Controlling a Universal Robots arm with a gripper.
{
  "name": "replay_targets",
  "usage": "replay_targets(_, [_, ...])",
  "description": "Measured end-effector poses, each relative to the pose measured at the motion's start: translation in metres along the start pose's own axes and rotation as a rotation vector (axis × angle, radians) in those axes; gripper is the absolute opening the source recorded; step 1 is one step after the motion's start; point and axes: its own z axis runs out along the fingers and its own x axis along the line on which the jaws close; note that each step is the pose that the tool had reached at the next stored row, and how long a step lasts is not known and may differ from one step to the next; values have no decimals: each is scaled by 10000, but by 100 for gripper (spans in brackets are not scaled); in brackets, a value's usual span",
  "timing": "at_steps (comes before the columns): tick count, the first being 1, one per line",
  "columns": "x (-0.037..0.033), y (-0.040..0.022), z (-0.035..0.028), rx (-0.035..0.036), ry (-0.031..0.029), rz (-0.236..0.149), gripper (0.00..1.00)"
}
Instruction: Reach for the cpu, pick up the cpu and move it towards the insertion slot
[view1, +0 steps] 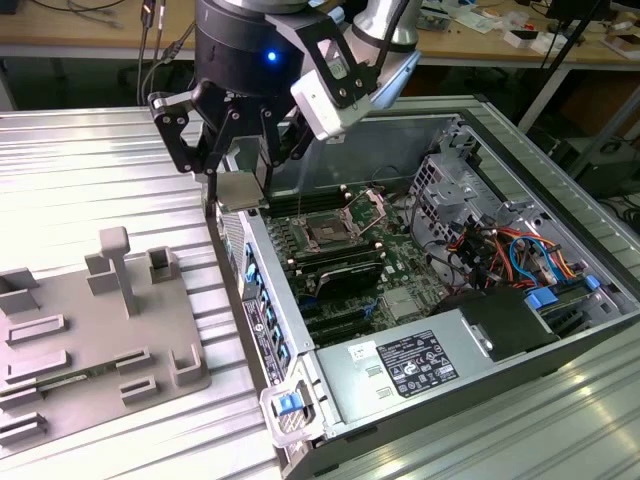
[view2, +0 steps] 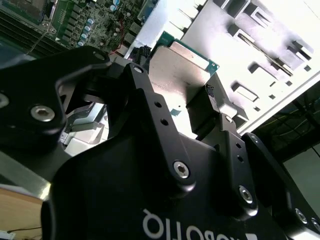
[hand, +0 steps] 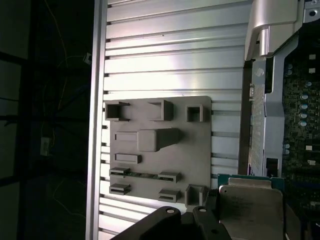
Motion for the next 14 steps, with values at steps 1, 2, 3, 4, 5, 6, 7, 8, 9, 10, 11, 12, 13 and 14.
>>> replay_targets(1, [-12,-1,0,0,0,0,55])
replay_targets(2, [-18,-1,0,0,0,0,55])
replay_targets(3, [-25,-2,-1,0,0,0,55])
replay_targets(4, [-31,-2,-1,0,-1,0,55])
replay_targets(5, [-38,-3,-1,0,0,0,55])
replay_targets(6, [-45,-3,-1,0,-1,0,55])
replay_targets(7, [-52,-3,-2,0,0,0,55])
replay_targets(8, [-59,-4,-2,0,0,0,55])
replay_targets(9, [-66,-5,-2,0,-1,0,55])
replay_targets(10, [-73,-5,-2,0,0,0,55])
replay_targets(11, [-80,-5,-2,0,-1,1,55])
replay_targets(12, [-89,-6,-2,0,0,0,55])
replay_targets(13, [-94,-6,-2,0,-1,0,55])
replay_targets(14, [-108,-7,-3,0,0,0,55])
